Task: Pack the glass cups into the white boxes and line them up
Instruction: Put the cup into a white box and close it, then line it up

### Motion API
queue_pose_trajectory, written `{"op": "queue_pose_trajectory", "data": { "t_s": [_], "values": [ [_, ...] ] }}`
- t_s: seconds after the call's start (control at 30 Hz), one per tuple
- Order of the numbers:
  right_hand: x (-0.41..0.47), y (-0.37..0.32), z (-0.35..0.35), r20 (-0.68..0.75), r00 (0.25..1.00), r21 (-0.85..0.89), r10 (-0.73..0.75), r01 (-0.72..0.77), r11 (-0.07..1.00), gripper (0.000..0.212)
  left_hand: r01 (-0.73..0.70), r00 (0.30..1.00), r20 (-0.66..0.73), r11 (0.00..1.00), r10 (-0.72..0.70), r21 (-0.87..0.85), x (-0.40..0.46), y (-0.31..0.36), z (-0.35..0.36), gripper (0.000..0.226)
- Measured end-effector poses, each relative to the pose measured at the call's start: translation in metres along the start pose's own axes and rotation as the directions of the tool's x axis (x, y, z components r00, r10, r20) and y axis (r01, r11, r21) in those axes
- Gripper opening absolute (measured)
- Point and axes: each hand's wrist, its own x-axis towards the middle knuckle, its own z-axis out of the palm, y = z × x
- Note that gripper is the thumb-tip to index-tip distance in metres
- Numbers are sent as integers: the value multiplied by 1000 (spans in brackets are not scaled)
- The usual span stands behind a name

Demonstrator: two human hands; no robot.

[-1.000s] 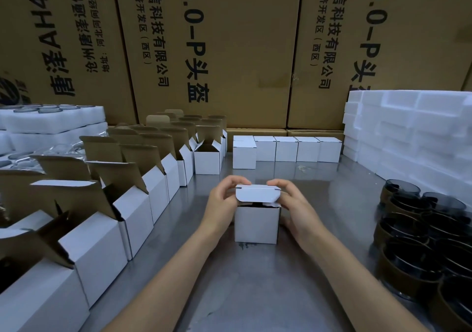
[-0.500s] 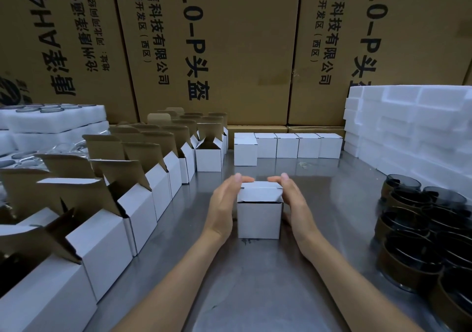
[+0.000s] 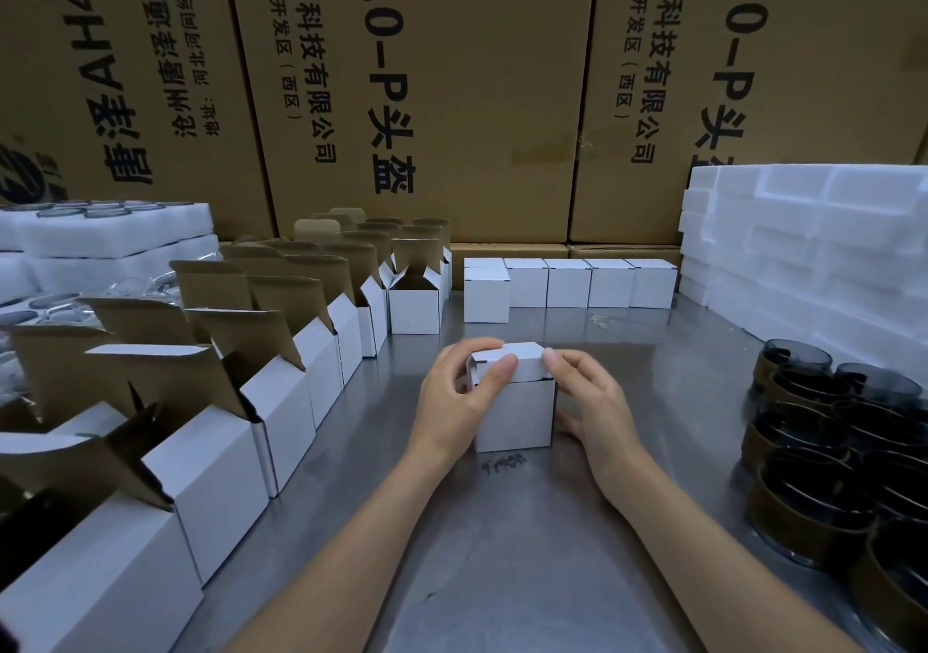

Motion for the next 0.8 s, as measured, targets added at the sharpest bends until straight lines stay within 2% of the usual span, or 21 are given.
{"op": "queue_pose_trajectory", "data": {
  "t_s": [0.2, 0.27, 0.4, 0.63, 0.8],
  "values": [
    [0, 0, 1, 8, 999, 56, 32, -32, 998, 32, 2, 1000, -7, 1000, -2, 9, 0, 1, 0, 30],
    [1, 0, 1, -13, 999, 48, 32, -31, 998, 24, 6, 1000, -9, 1000, -6, 9, 1, 0, 0, 25],
    [6, 1, 1, -72, 995, -9, -66, 66, 998, 19, 26, 1000, -5, 999, -26, -21, 3, -1, -1, 27],
    [10, 3, -2, -46, 970, -167, -237, 227, 960, 23, 81, 996, 33, 992, -78, -99, 2, 1, -4, 36],
    [9, 5, -4, -41, 953, -223, -299, 283, 933, 28, 119, 993, 32, 983, -116, -139, 3, 1, -5, 40]
  ]
}}
